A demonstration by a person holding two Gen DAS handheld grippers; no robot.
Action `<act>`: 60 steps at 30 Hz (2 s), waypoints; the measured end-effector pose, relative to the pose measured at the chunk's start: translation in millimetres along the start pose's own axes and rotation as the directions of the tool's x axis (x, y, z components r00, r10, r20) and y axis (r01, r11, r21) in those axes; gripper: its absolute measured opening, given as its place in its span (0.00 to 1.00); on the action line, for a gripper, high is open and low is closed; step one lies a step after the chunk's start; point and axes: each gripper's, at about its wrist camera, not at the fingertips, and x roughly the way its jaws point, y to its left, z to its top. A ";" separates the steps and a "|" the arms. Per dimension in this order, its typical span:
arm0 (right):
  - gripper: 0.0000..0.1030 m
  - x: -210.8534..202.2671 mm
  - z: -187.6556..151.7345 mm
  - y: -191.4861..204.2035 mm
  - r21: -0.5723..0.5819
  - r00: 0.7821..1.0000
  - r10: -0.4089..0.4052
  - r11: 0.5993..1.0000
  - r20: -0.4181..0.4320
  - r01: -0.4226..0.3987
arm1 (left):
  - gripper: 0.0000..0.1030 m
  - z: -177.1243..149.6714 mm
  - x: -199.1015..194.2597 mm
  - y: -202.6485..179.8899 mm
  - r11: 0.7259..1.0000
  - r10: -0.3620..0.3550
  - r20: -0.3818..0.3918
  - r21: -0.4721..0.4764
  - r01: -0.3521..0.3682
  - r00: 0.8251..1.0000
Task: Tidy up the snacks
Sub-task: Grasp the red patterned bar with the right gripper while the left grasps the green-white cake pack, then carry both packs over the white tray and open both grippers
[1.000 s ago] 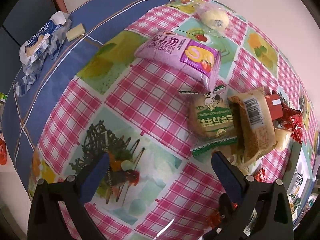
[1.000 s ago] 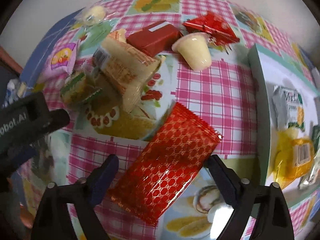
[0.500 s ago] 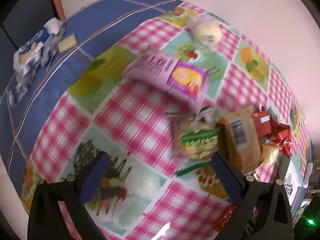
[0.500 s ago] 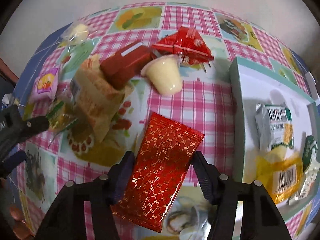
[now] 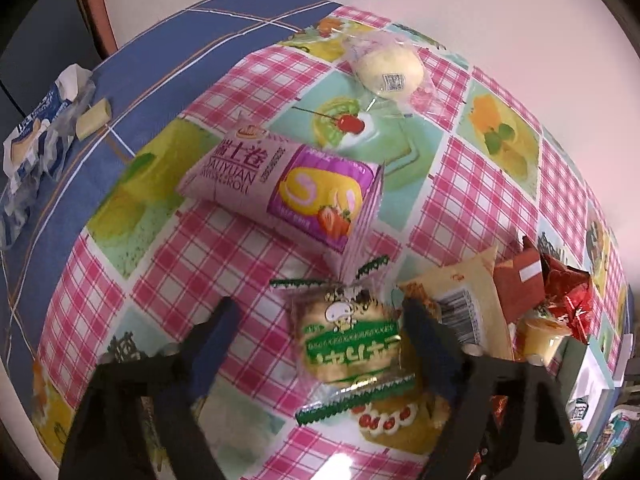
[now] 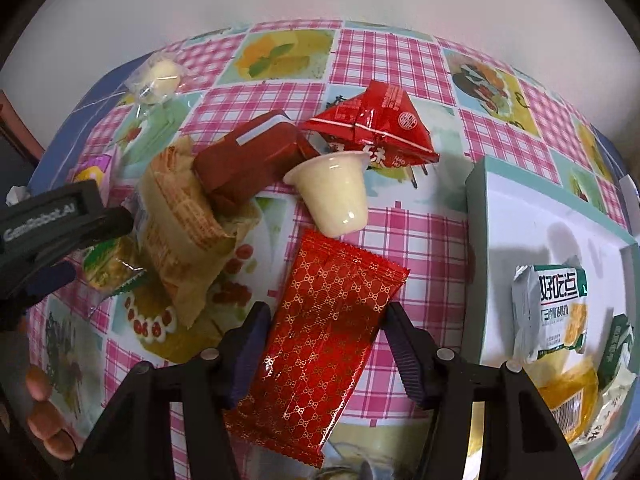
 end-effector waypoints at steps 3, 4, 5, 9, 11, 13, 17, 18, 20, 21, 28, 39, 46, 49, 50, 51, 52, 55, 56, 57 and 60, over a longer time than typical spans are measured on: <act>0.59 2.5 -1.4 -2.2 0.000 1.000 0.001 1.000 0.000 -0.001 | 0.61 2.1 4.4 -6.0 1.000 0.010 -0.002 0.023 -0.010 1.000; 0.58 2.3 -1.3 -2.7 0.000 1.000 0.001 1.000 -0.001 -0.001 | 0.54 2.1 4.8 -8.7 0.999 0.023 0.005 0.030 -0.023 1.000; 0.57 1.8 -1.1 -3.2 0.001 1.000 0.003 1.000 -0.002 -0.003 | 0.50 2.2 5.0 -11.1 0.998 0.042 0.007 0.037 -0.042 0.999; 0.52 -6.3 -4.3 -4.4 -0.006 1.000 0.000 1.000 0.004 0.000 | 0.50 1.6 6.5 -15.3 0.999 0.040 -0.009 0.037 -0.039 0.999; 0.51 -9.5 -5.1 -5.0 -0.011 1.000 -0.003 1.000 0.008 0.003 | 0.50 1.9 5.4 -16.0 0.998 0.045 -0.012 0.034 -0.045 0.999; 0.51 -12.8 -5.9 -6.6 -0.013 1.000 0.002 1.000 0.011 -0.002 | 0.50 2.3 2.4 -18.1 0.998 0.052 -0.011 0.032 -0.051 0.999; 0.50 -23.7 -6.4 -11.4 -0.004 1.000 0.013 1.000 0.025 -0.013 | 0.50 1.7 -14.7 -10.1 0.998 0.047 0.005 0.030 -0.047 0.999; 0.50 -27.3 -6.4 -12.4 -0.003 0.999 0.017 1.000 0.031 -0.016 | 0.50 -0.3 -19.1 -11.4 0.999 0.045 0.009 0.029 -0.045 0.999; 0.49 -33.6 -6.3 -14.4 0.000 0.999 0.022 1.000 0.041 -0.022 | 0.50 -0.1 -27.2 -12.1 0.999 0.042 0.018 0.028 -0.042 0.999; 0.49 -37.3 -6.3 -15.6 0.001 0.999 0.024 1.000 0.047 -0.024 | 0.50 0.0 -32.0 -13.2 0.999 0.041 0.026 0.031 -0.042 0.999; 0.47 -59.3 -8.1 -26.1 0.015 0.995 0.053 0.998 0.087 -0.055 | 0.50 -11.2 -71.4 -12.6 0.999 0.026 0.082 0.038 -0.029 0.996; 0.47 -100.4 -6.2 -39.2 0.033 0.980 0.081 0.996 0.184 -0.088 | 0.50 -27.9 -98.5 -23.3 0.998 0.011 0.124 0.059 -0.019 0.992; 0.47 -130.1 -2.9 -71.3 0.092 0.968 0.056 0.993 0.245 -0.080 | 0.50 -38.9 -128.3 -54.7 0.992 -0.042 0.184 0.122 0.019 0.982; 0.47 -138.5 -3.2 -99.2 0.144 0.965 0.018 0.988 0.260 -0.058 | 0.50 -49.0 -137.9 -78.6 0.984 -0.079 0.191 0.170 0.046 0.978; 0.47 -140.0 -3.3 -106.7 0.159 0.965 0.009 0.986 0.261 -0.052 | 0.50 -54.6 -139.9 -90.6 0.979 -0.096 0.190 0.197 0.058 0.977; 0.47 -141.2 -4.1 -118.9 0.184 0.965 -0.008 0.982 0.262 -0.041 | 0.50 -58.4 -141.0 -98.8 0.974 -0.108 0.188 0.215 0.066 0.976; 0.47 -142.0 -5.4 -132.3 0.212 0.965 -0.030 0.977 0.261 -0.027 | 0.50 -63.7 -141.7 -108.7 0.969 -0.124 0.184 0.236 0.078 0.975; 0.47 -143.5 -9.0 -169.4 0.286 0.963 -0.093 0.958 0.253 0.018 | 0.50 -83.2 -143.9 -142.7 0.943 -0.172 0.166 0.312 0.114 0.971; 0.47 -143.8 -10.7 -181.6 0.310 0.962 -0.111 0.950 0.248 0.030 | 0.50 -90.4 -144.4 -154.7 0.932 -0.189 0.159 0.339 0.126 0.969; 0.47 -143.4 -11.9 -190.4 0.326 0.962 -0.122 0.945 0.245 0.036 | 0.50 -97.4 -144.8 -166.6 0.920 -0.206 0.150 0.365 0.139 0.967; 0.47 -142.1 -19.3 -226.0 0.390 0.961 -0.153 0.919 0.229 0.053 | 0.50 -115.2 -141.9 -197.3 0.887 -0.246 0.120 0.428 0.173 0.962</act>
